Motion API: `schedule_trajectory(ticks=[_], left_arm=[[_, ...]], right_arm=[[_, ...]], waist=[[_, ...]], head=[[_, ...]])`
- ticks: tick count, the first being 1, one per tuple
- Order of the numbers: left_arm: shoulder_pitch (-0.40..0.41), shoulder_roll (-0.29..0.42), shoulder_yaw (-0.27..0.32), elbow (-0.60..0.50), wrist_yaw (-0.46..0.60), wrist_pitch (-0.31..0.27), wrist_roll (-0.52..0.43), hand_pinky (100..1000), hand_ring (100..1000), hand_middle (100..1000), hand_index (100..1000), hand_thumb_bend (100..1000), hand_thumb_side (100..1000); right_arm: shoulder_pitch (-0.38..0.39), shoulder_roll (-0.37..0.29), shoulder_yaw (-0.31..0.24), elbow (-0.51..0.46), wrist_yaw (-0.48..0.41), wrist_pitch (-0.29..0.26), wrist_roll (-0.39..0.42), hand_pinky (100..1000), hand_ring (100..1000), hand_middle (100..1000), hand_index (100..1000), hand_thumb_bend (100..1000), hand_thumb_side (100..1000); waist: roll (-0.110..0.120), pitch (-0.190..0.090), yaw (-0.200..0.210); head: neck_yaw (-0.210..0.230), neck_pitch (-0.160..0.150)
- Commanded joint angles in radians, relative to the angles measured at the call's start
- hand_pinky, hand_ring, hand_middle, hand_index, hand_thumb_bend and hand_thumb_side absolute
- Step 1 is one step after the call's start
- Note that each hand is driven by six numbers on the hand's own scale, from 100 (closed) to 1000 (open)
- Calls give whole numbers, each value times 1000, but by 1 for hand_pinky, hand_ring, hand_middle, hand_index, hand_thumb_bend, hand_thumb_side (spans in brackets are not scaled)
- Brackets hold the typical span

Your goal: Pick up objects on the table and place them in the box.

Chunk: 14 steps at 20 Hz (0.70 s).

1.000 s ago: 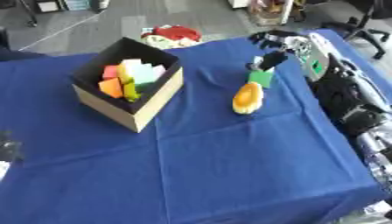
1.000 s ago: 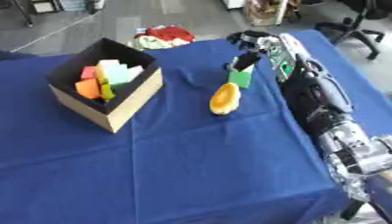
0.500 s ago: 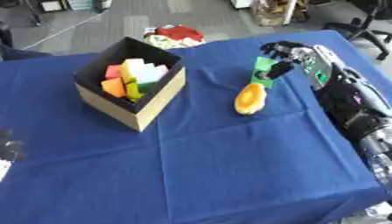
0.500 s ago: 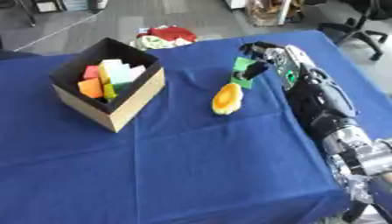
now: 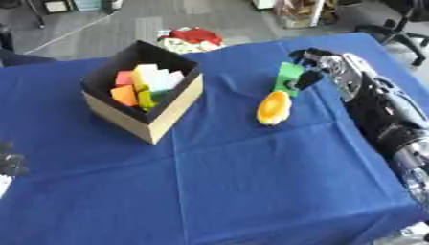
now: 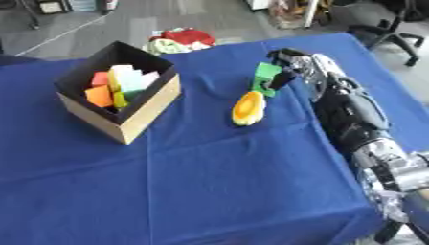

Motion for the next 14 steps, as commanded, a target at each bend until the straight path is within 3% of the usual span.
schedule_trajectory(ticks=[1, 6, 11, 14], left_arm=[[-5, 19, 8, -14, -3, -3, 3, 787, 640, 649, 835, 461, 591], [-6, 18, 9, -14, -3, -2, 4, 787, 640, 649, 835, 461, 591], [-7, 17, 8, -14, -2, -2, 5, 786, 640, 648, 835, 461, 591], [-8, 16, 9, -14, -2, -2, 5, 787, 640, 648, 835, 461, 591]], right_arm=[[-16, -30, 1, -6, 46, 5, -16, 927, 892, 888, 986, 413, 239], [-17, -20, 1, -3, 103, 3, -12, 915, 877, 839, 948, 379, 203], [-14, -6, 0, -1, 128, 7, -41, 889, 832, 733, 852, 297, 111], [-12, 1, 0, -3, 134, 6, -74, 866, 791, 628, 768, 253, 100]], waist=[[-10, -19, 3], [-10, -18, 5], [-10, -19, 7], [-9, -19, 9]], head=[[-3, 4], [-8, 4], [-10, 4], [-11, 4]])
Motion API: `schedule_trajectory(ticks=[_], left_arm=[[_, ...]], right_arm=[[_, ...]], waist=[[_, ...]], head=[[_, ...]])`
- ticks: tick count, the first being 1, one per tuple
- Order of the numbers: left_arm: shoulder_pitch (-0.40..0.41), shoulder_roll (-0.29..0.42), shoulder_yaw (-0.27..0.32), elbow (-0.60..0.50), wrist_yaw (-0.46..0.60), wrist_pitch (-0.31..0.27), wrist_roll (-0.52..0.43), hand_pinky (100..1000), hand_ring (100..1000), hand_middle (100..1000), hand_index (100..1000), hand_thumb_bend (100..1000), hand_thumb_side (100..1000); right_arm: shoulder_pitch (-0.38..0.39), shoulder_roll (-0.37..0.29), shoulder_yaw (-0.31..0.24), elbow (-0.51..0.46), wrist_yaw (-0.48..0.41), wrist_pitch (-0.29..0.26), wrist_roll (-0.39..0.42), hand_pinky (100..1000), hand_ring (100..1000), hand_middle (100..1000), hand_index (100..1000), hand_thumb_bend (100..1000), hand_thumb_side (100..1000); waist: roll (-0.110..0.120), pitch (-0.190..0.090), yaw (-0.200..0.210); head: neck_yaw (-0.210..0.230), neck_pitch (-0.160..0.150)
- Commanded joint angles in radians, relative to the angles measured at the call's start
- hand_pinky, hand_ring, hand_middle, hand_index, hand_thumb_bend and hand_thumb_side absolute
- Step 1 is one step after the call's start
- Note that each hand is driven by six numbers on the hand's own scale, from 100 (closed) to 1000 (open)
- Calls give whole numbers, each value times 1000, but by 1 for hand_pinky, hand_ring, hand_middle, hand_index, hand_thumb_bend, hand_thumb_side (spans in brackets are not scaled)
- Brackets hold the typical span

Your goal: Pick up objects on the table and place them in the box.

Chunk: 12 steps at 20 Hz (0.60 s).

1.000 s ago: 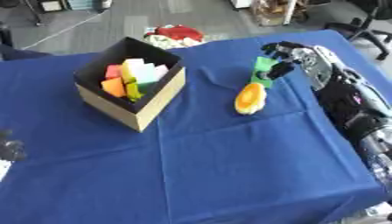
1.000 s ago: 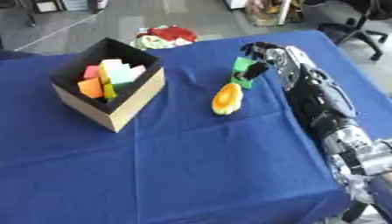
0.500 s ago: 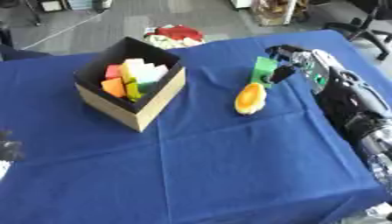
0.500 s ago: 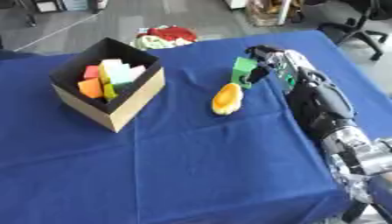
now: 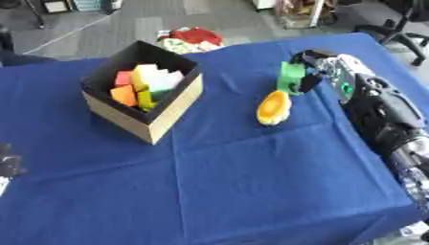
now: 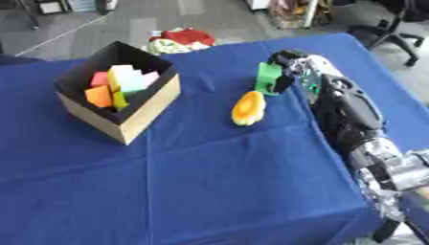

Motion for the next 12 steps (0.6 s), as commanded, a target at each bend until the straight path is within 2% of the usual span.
schedule_trajectory(ticks=[1, 6, 12], left_arm=[[-8, 16, 9, -15, -2, -2, 6, 786, 639, 648, 835, 460, 592], [-8, 17, 9, -14, -1, -1, 6, 786, 639, 648, 835, 460, 592], [-8, 17, 9, -15, -1, -2, 6, 786, 639, 647, 835, 461, 592]], right_arm=[[-12, -11, -3, -13, 14, -2, -38, 859, 779, 607, 747, 245, 100], [-19, -14, 2, -72, -4, -29, -105, 833, 731, 511, 662, 197, 100], [-29, -9, 19, -174, -75, -74, -143, 826, 706, 484, 638, 137, 100]], waist=[[-8, -19, 3], [-9, -20, 2], [-9, -21, 3]], head=[[-3, 4], [-6, 4], [-10, 4]])
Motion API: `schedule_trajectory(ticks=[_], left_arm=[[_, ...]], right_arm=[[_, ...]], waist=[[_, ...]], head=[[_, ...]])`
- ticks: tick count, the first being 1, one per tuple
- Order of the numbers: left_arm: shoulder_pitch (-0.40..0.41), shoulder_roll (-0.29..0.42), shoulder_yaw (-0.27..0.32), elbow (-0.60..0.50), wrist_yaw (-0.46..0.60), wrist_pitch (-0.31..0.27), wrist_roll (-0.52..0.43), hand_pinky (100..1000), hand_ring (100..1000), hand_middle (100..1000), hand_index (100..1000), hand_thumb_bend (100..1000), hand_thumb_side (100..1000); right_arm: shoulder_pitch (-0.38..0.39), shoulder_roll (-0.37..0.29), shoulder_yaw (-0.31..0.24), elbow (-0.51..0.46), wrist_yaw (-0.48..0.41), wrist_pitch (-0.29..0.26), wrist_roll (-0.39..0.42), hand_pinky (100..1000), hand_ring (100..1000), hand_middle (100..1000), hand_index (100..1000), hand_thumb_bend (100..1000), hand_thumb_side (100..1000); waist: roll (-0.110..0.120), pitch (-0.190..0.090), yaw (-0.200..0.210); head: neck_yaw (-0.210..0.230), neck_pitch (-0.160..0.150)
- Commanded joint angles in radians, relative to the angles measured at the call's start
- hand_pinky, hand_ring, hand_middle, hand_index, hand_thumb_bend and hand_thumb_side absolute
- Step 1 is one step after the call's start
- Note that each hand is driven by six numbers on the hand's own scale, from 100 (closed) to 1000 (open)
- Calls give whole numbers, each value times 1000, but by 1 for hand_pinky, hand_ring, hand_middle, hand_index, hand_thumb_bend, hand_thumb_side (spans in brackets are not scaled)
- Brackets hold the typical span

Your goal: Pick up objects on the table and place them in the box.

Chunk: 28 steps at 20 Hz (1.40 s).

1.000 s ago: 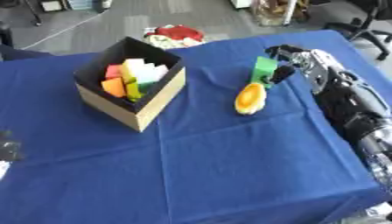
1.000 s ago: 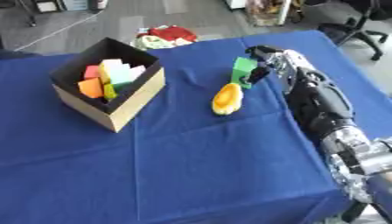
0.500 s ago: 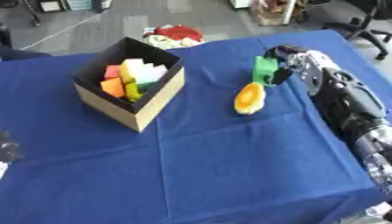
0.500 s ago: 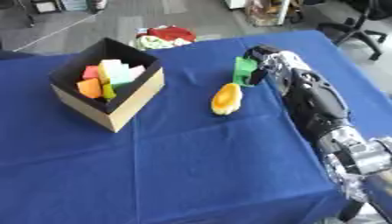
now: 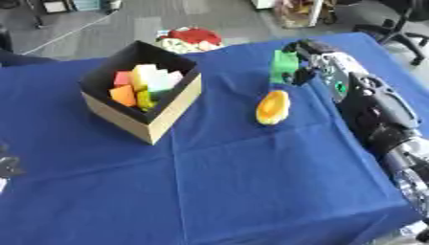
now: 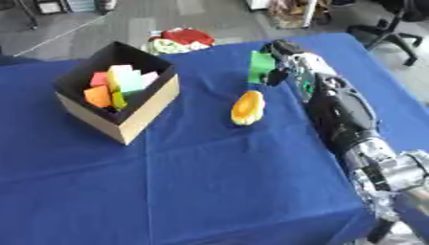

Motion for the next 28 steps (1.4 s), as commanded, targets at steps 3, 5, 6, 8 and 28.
schedule_trajectory(ticks=[3, 5, 6, 8, 28], left_arm=[[-7, 17, 9, -14, -1, 0, 4, 786, 638, 647, 835, 461, 592], [-7, 17, 7, -14, 0, 0, 2, 786, 639, 647, 835, 461, 592], [-7, 17, 6, -14, 0, 0, 1, 786, 639, 647, 835, 461, 592], [-7, 17, 4, -13, 0, 0, -1, 786, 639, 647, 835, 461, 592], [-18, 2, -19, -14, 12, 0, -24, 786, 639, 646, 835, 455, 597]], right_arm=[[-41, -10, 25, -121, -99, -41, -1, 827, 703, 483, 638, 118, 100], [-57, 2, 48, -163, -141, -62, 14, 829, 705, 489, 647, 122, 100], [-66, 10, 62, -182, -161, -73, 26, 830, 705, 491, 650, 104, 100], [-86, 32, 89, -209, -197, -94, 55, 835, 712, 507, 667, 100, 100], [-169, 275, 115, -51, 100, -71, -5, 925, 883, 925, 999, 468, 407]], waist=[[-10, -21, 2], [-11, -22, 4], [-11, -22, 6], [-9, -22, 9], [4, -13, 79]], head=[[-6, 4], [-9, 4], [-10, 4], [-13, 4], [-69, 4]])
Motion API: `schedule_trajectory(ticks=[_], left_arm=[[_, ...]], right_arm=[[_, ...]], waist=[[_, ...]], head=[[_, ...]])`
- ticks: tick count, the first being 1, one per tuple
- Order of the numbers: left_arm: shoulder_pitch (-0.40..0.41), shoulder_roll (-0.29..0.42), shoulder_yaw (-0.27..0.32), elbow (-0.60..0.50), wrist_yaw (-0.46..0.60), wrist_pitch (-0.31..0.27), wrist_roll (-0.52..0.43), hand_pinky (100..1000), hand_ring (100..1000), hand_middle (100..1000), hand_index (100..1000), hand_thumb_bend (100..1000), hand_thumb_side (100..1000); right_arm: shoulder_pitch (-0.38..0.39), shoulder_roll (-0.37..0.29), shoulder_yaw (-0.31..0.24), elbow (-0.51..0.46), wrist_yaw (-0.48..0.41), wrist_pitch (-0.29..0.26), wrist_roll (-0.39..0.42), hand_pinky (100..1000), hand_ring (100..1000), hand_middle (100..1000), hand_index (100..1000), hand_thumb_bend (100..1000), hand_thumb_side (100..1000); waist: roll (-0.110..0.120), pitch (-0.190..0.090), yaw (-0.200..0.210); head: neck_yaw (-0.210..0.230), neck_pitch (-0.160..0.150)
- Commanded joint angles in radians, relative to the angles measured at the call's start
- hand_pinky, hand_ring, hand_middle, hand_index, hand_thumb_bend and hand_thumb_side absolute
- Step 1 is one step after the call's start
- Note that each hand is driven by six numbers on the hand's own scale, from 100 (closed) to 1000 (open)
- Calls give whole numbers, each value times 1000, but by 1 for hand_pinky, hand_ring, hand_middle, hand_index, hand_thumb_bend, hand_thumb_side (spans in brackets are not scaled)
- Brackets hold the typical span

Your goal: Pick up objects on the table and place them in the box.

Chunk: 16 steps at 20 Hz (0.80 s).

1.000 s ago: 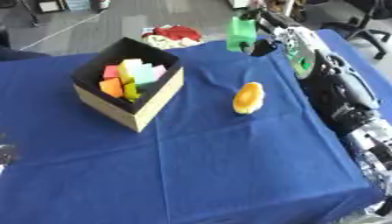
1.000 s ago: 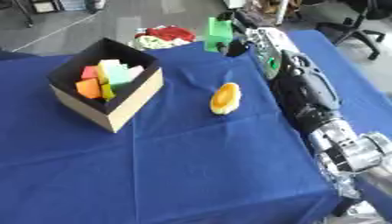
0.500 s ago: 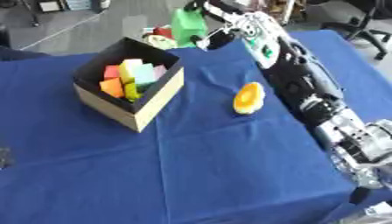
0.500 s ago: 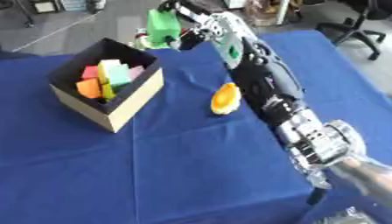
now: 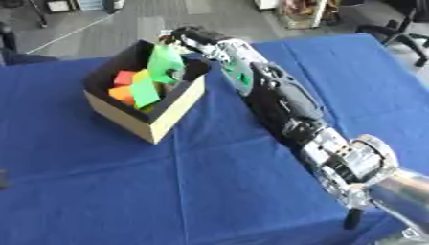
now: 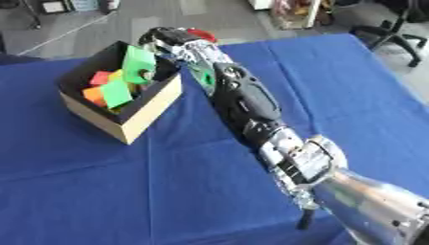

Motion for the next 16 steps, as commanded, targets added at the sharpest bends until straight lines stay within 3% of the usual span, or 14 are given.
schedule_trajectory(ticks=[1, 5, 8, 12, 16], left_arm=[[-15, 4, 0, -14, 3, -1, -3, 786, 639, 646, 835, 455, 597], [-13, 5, 2, -13, 2, -1, -2, 786, 639, 646, 835, 453, 598], [-13, 7, 5, -14, 1, 0, 1, 786, 638, 646, 835, 454, 598], [-9, 15, 16, -14, -4, 0, 12, 786, 638, 645, 835, 454, 598], [-1, 29, 29, -14, -10, 2, 25, 785, 638, 645, 834, 455, 597]], right_arm=[[-26, -7, 0, -12, 58, 0, -48, 931, 890, 936, 1000, 480, 404], [-31, -19, 5, -64, 81, -28, -56, 962, 927, 983, 1000, 485, 395], [-33, -55, 4, -136, 27, -49, -50, 957, 915, 969, 1000, 449, 367], [4, -159, 29, -256, -177, -88, 17, 934, 881, 904, 1000, 324, 279], [117, -332, 88, -431, -397, -151, 228, 938, 890, 908, 1000, 330, 298]], waist=[[3, -13, 1], [3, -13, -4], [0, -13, -13], [-10, -16, -36], [-25, -22, -69]], head=[[-3, 4], [-3, 4], [2, 4], [22, 4], [50, 4]])
